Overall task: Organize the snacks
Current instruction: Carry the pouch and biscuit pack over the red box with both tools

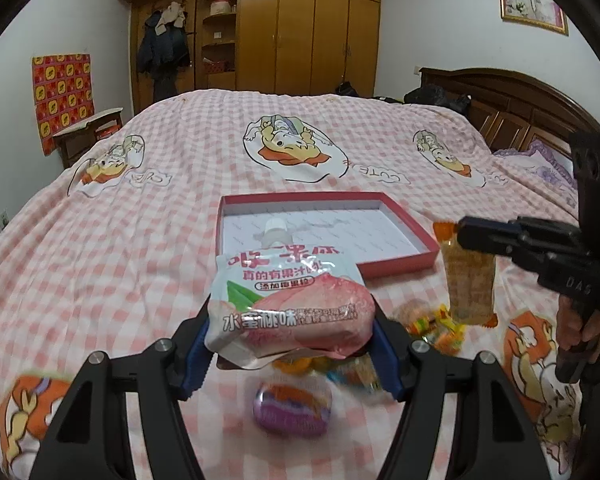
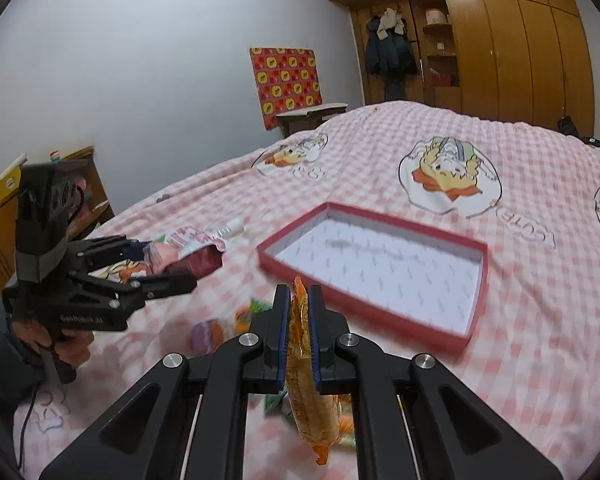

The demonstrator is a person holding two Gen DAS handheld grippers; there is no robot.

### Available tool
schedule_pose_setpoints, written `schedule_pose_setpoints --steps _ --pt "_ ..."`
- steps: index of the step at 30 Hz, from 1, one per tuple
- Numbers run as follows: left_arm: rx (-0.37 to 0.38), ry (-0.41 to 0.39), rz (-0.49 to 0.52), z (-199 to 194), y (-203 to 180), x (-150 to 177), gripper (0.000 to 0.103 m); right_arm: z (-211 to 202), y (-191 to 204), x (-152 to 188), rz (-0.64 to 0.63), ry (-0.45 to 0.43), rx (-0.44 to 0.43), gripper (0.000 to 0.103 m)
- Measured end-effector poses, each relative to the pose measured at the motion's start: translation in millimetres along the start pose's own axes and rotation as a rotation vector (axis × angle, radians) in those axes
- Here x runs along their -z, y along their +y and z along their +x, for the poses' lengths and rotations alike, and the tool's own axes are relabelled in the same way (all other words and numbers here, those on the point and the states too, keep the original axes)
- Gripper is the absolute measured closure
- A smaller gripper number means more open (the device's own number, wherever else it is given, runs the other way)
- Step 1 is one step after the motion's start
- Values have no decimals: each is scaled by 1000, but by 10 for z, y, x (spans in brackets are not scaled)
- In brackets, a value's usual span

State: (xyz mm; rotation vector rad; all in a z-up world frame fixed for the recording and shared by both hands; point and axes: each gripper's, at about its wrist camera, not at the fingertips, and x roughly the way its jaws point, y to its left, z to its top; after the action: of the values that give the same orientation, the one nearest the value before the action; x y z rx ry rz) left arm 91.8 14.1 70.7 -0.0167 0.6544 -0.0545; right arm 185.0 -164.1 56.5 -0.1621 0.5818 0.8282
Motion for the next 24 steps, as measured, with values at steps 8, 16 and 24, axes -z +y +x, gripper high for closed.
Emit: schedule_pose_setpoints --steps 8,16,24 --pt "-19 -9 45 367 -72 -334 33 153 -267 -372 -11 -78 4 93" --pt "-34 -23 32 779 35 -710 33 582 -482 -646 -83 -50 137 93" --pt "-40 -15 4 1097 221 -819 33 946 -736 -854 15 -15 201 93"
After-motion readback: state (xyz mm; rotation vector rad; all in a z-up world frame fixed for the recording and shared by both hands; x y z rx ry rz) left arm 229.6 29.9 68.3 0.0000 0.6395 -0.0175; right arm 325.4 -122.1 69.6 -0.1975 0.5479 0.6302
